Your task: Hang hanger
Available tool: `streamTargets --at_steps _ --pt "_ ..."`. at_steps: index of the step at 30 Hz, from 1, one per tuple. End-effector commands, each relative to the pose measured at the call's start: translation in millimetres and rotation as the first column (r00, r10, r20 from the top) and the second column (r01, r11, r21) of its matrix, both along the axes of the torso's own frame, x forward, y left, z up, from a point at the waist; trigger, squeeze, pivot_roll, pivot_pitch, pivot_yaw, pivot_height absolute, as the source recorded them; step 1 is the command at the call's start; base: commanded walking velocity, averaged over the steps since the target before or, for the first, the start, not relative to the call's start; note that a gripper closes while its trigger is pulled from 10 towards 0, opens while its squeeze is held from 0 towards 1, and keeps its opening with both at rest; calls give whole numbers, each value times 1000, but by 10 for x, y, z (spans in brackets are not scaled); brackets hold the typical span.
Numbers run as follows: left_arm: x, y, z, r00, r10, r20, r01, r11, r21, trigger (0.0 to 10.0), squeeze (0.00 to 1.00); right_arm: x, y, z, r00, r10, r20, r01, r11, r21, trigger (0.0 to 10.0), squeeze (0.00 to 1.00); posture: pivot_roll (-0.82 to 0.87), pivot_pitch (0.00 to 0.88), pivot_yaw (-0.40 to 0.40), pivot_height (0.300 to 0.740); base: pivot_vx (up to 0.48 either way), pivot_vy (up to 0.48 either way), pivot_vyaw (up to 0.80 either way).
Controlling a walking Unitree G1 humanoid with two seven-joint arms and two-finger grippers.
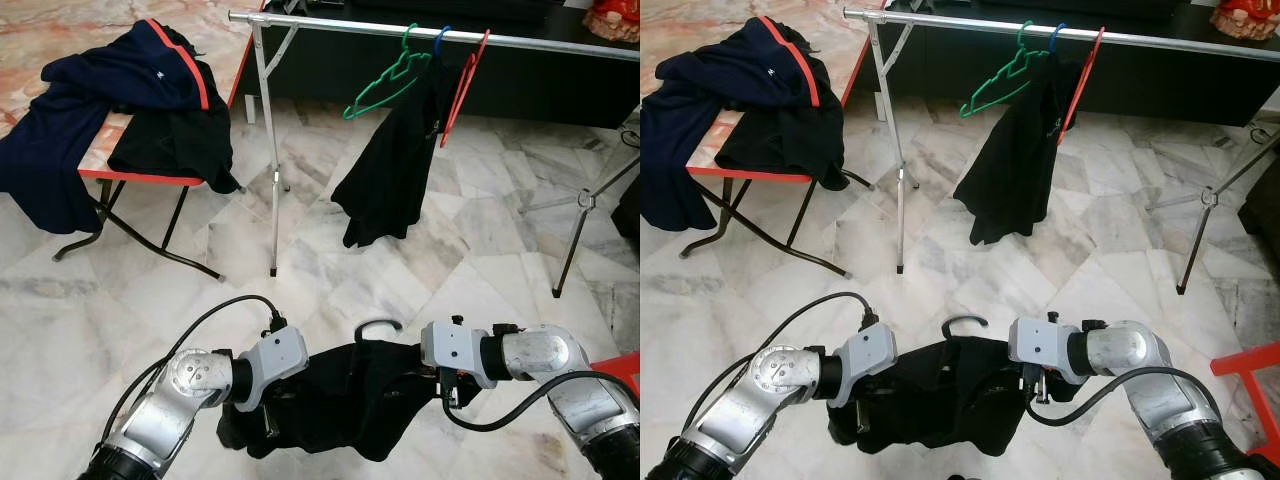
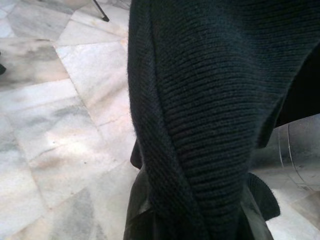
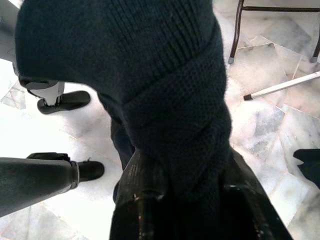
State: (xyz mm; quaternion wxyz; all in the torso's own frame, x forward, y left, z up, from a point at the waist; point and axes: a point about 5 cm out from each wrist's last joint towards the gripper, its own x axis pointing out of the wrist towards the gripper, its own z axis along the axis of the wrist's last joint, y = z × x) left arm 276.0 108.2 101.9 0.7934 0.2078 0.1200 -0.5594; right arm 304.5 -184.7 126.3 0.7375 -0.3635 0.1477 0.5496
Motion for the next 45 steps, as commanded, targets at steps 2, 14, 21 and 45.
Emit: streamTargets --at_steps 2,14,21,45 --pt "-16 -43 22 1000 -14 12 14 1000 -11 0 0 -14 65 33 999 33 4 -33 999 37 10000 1000 -41 240 -84 740 0 0 0" --pt "46 32 -70 997 28 67 -34 995 93 0 0 -137 38 -10 990 104 -95 -102 995 16 10000 1000 -42 249 -83 740 0 0 0" --pt "49 119 -221 995 74 69 -82 987 134 0 0 -101 -15 42 994 82 -77 -82 997 10 10000 1000 -44 254 -81 740 0 0 0" --pt "-139 680 -442 639 769 9 -749 626 -217 10000 0 -59 -131 -818 673 -706 -220 727 577 372 10000 0 -44 228 -64 740 0 0 0"
